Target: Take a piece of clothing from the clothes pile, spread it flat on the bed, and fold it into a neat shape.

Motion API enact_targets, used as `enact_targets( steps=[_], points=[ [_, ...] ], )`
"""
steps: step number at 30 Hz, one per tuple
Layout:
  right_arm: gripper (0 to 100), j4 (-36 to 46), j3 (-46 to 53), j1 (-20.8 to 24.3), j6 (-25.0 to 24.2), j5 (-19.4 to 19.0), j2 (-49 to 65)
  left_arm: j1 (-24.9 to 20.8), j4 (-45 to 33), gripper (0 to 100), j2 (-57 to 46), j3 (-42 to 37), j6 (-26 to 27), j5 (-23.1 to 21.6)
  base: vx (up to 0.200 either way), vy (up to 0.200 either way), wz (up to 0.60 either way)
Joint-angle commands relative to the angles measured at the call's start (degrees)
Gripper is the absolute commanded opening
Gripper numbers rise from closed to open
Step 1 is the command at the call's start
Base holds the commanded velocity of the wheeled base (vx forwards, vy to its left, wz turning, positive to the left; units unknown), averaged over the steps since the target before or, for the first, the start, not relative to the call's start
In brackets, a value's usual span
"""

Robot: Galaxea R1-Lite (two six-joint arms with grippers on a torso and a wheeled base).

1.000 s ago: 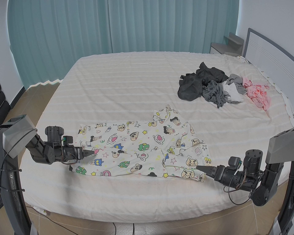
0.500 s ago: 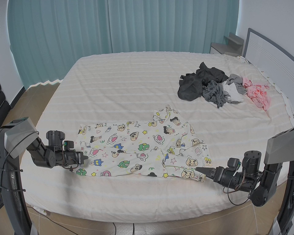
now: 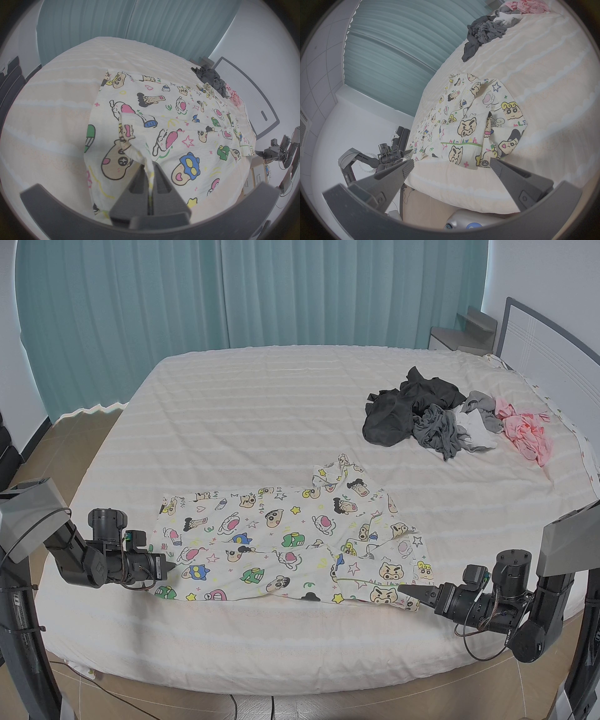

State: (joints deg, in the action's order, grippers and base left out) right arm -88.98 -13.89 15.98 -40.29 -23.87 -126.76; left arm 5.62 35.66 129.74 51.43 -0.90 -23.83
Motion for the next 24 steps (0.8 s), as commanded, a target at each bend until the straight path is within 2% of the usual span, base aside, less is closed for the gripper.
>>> enact_targets(
  steps=[1, 15, 24],
  points=[
    [100, -0.8, 0.0, 0.0, 0.0, 0.1, -0.1, 0.4, 0.0, 0, -2.1, -0.9, 0.0, 0.0, 0.000, 0.000, 0.00],
    [100, -0.8, 0.0, 0.0, 0.0, 0.1, -0.1, 3.0, -0.5, 0, -5.4, -4.2, -0.1, 0.1, 0.000, 0.000, 0.00],
    [100, -0.8, 0.0, 0.0, 0.0, 0.1, -0.1, 3.1, -0.9, 0, -8.0, -6.6, -0.1, 0.1, 0.000, 0.000, 0.00]
  ],
)
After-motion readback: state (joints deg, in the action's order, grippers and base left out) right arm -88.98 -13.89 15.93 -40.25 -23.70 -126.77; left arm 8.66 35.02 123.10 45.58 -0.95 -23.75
